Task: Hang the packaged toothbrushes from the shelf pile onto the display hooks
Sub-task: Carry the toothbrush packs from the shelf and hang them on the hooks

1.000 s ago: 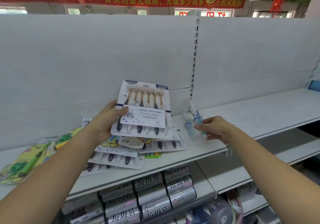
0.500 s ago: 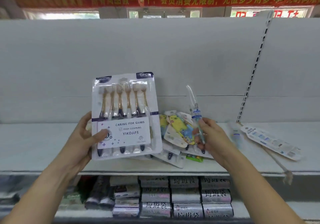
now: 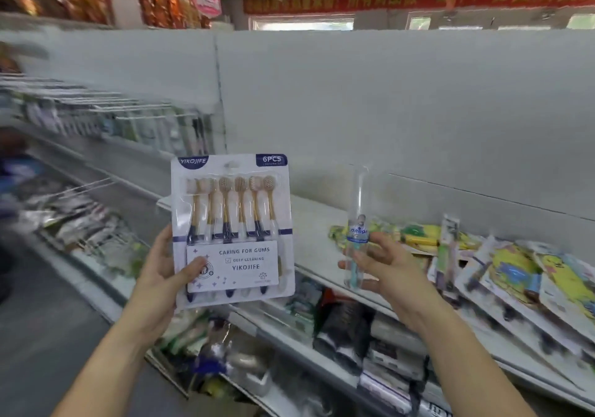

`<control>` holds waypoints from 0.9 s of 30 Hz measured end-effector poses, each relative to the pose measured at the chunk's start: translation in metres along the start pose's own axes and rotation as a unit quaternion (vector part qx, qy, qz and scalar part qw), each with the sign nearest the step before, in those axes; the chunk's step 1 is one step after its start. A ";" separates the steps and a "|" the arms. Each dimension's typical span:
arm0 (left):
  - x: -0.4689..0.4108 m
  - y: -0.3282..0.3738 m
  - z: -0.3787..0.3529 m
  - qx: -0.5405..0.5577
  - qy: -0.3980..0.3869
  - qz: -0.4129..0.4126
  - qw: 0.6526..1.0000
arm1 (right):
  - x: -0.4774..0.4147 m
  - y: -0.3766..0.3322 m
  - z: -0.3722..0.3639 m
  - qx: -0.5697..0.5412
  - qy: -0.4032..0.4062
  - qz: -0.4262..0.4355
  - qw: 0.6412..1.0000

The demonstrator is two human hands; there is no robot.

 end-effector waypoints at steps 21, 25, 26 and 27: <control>0.036 -0.001 0.462 -0.106 0.257 -0.016 0.960 | -0.104 0.145 -0.483 0.117 -0.285 -0.080 0.948; 0.037 -0.022 0.506 -0.098 0.284 0.001 0.954 | -0.129 0.189 -0.537 0.133 -0.312 -0.112 0.934; 0.035 -0.026 0.518 -0.097 0.291 0.012 0.952 | -0.136 0.199 -0.549 0.138 -0.319 -0.121 0.930; 0.031 -0.029 0.529 -0.096 0.300 0.022 0.949 | -0.145 0.208 -0.562 0.140 -0.327 -0.128 0.926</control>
Point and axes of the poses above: each hand's wrist, its own x-axis away from the middle knuckle, its own z-axis out of the back of the hand, y = z × x, the point moved 6 cm from there along -x, towards the middle knuckle, and after that the axes turned 2 degrees about -z, right-handed, at the moved point
